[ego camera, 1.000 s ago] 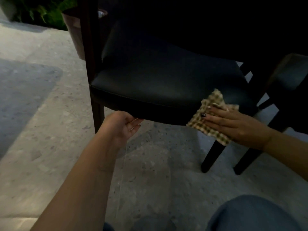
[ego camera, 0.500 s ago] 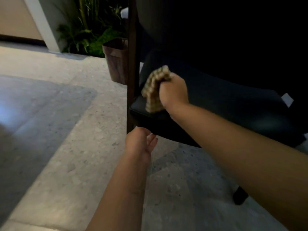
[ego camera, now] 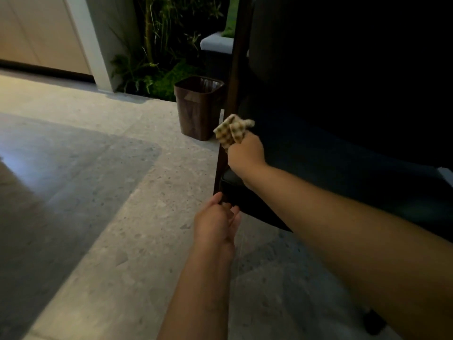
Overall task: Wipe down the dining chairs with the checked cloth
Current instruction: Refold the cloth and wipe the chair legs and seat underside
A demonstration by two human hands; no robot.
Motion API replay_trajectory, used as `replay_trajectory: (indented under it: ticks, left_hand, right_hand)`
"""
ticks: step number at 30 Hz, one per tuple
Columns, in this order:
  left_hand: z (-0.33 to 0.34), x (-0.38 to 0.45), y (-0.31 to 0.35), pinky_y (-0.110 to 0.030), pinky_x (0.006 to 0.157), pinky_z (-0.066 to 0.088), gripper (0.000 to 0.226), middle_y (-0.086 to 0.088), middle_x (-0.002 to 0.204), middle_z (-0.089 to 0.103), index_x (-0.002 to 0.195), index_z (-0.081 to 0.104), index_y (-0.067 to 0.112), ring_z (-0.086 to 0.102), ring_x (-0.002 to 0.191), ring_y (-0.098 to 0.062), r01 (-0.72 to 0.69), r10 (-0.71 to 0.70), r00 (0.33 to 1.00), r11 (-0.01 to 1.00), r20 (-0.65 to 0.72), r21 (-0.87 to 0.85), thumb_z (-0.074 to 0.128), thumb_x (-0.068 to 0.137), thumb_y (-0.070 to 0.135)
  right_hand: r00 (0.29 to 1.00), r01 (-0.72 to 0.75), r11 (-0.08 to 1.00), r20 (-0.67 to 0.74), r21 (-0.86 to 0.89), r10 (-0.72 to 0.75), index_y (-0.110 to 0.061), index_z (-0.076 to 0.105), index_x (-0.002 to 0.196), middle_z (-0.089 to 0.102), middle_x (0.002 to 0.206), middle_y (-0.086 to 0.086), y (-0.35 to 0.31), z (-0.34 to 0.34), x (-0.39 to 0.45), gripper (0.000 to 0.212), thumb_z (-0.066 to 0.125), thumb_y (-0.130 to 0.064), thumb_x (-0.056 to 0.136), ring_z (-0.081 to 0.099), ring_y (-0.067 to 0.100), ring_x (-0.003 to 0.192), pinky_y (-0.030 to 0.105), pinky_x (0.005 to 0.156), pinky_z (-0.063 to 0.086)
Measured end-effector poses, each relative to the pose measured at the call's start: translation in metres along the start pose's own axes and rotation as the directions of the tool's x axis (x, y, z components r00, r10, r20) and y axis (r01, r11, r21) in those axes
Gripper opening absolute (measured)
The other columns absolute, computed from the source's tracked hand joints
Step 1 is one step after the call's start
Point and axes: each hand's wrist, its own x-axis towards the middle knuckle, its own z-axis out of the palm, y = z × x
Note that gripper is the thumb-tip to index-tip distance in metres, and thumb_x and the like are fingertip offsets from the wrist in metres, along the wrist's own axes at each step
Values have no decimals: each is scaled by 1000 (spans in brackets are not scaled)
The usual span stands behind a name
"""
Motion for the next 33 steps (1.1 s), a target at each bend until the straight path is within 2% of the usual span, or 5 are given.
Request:
replay_trajectory:
  ticks: [3,7,11,18,33]
  left_hand:
    - [-4,3,2,-36,105,42,67,-23,147,41,147,37,9,47,131,-33,15,-14,1000,999,28,-49,21,89,-20]
    - [-8,5,4,-39,109,40,67,-23,145,44,146,38,8,49,129,-31,12,-10,999,998,43,-55,22,88,-21]
    - [-10,6,4,-36,104,43,66,-20,145,45,146,38,11,49,129,-30,-7,6,994,1000,110,12,26,90,-21]
    - [-7,0,8,-30,88,48,65,-18,138,53,145,39,10,58,112,-23,-77,64,989,993,136,87,33,89,-22]
    - [-7,2,9,-25,73,47,61,-4,109,64,143,39,13,62,92,-14,-114,83,978,980,189,162,43,90,-15]
  right_hand:
    - [851,495,868,-187,-27,-491,-2,53,130,54,132,15,-14,-12,-8,40,45,0,91,51,24,122,29,107,36]
    - [84,843,-142,387,-518,-918,4,60,122,56,128,27,-32,-1,31,35,54,3,87,49,43,123,51,109,33]
    - [412,510,-699,856,-501,-312,-18,72,101,69,103,3,-41,-13,54,33,40,-17,93,60,25,107,44,114,27]
    - [758,415,-392,550,-821,-350,-10,62,121,58,124,19,-92,-6,43,48,32,-42,100,44,39,121,53,112,20]
    - [338,761,-437,868,-480,-365,-11,39,144,35,152,10,2,-37,53,50,44,-4,95,14,32,146,47,114,-5]
